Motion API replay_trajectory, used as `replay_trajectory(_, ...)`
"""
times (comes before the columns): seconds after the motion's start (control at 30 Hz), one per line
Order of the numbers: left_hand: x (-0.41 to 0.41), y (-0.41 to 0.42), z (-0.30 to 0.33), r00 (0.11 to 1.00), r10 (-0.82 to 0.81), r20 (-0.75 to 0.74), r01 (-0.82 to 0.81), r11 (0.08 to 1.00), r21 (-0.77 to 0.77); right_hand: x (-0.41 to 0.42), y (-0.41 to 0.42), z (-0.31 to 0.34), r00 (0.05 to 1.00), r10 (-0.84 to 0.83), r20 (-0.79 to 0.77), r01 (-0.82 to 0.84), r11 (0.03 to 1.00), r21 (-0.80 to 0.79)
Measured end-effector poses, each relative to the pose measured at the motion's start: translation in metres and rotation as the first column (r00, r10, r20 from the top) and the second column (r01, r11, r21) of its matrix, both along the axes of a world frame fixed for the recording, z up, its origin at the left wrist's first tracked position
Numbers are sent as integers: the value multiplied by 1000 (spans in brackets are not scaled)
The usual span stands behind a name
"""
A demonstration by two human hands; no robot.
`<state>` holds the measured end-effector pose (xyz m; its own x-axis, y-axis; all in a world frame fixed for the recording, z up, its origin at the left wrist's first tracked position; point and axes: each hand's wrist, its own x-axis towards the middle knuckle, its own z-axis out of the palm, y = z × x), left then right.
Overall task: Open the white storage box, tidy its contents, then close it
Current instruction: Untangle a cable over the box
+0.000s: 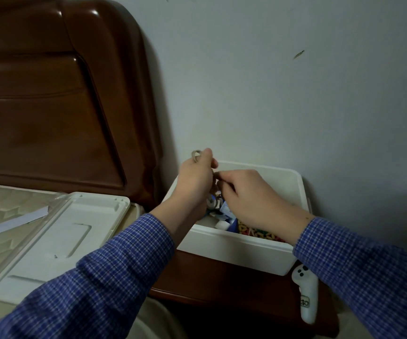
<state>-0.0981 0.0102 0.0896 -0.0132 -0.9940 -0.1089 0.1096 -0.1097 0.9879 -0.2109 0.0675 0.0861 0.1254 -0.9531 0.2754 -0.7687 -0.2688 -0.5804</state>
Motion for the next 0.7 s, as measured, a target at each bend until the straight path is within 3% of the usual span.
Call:
replay_trajectory(0.1,3,-5,11,961,189,-201,-182,982,55,1,6,-13,994,42,98,-47,997,54)
replay_trajectory(0.17,10,-10,19,871,238,-430,-192,970,149,0,13,-23,987,106,124,-119,988,101)
replay_trajectory(0.23,19,-16,27,800,234,-553,-142,968,205,-1,17,-33,984,137,112,-153,979,139)
replay_trajectory(0.43,29,-24,33,841,171,-513,-100,981,164,-2,13,-35,978,210,5,-208,964,164)
replay_trajectory(0.5,30,-23,38,832,148,-534,-76,985,155,-3,10,-31,970,225,-95,-208,966,155)
replay_trajectory(0.7,61,-31,80,770,127,-625,-136,990,34,-31,4,-38,961,179,-208,-123,959,256)
